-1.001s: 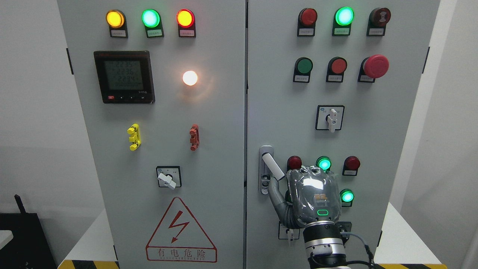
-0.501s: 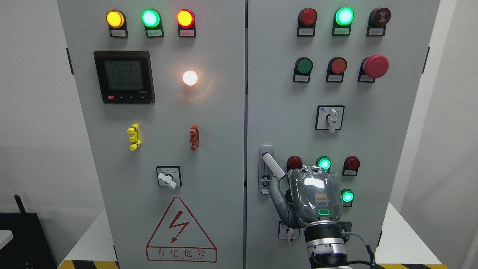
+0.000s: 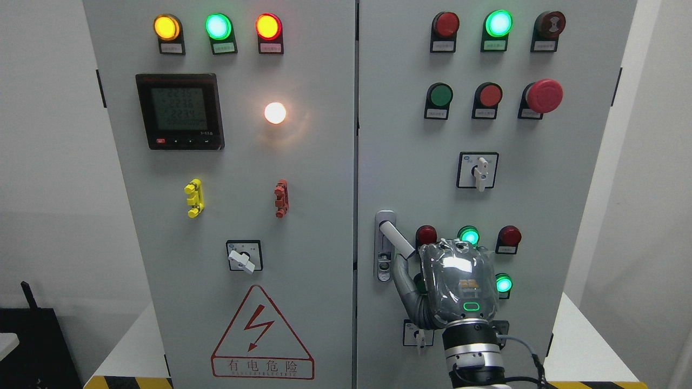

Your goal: Release door handle

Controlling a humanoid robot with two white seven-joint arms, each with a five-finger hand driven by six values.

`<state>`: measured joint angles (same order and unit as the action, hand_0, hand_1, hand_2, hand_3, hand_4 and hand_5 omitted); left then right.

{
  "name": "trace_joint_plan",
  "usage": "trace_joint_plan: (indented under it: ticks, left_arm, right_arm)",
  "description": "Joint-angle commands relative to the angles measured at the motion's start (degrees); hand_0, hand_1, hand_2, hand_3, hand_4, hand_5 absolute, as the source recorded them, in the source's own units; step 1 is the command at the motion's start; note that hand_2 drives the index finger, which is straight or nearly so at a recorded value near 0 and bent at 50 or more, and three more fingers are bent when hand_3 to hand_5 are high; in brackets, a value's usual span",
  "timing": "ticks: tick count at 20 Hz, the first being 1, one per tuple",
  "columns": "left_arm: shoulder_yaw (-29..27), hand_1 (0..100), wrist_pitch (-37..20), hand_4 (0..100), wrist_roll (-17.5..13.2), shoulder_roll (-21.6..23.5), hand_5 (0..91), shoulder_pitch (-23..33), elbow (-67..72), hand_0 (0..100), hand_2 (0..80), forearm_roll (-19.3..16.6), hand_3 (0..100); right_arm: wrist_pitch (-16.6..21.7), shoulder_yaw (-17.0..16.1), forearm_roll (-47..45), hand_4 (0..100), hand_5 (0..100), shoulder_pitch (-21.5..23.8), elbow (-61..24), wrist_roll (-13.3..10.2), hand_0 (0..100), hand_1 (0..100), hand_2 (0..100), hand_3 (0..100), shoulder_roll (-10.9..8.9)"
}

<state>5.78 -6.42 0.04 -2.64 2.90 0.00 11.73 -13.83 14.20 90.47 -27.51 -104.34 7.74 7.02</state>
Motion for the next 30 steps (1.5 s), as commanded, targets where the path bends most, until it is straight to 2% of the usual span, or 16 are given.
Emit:
trace_joint_plan:
  ticks: [1,30]
  left_arm:
    - [0.0,39,0.0,0,0.0,0.0,0.0,0.0,-1.8,12,0.0,0.0,0]
    - [0.0,39,0.0,0,0.0,0.0,0.0,0.0,-1.8,12,0.0,0.0,0]
  right_arm:
    - [-0.1,-0.4,0.0,93,93,0.0,-0.1,-0.1,68,15,97,100,0.01]
    - [-0.1,-0.9,-0.5,94,93,-0.2,-0.3,-0.1,69,13,97,100,0.1]
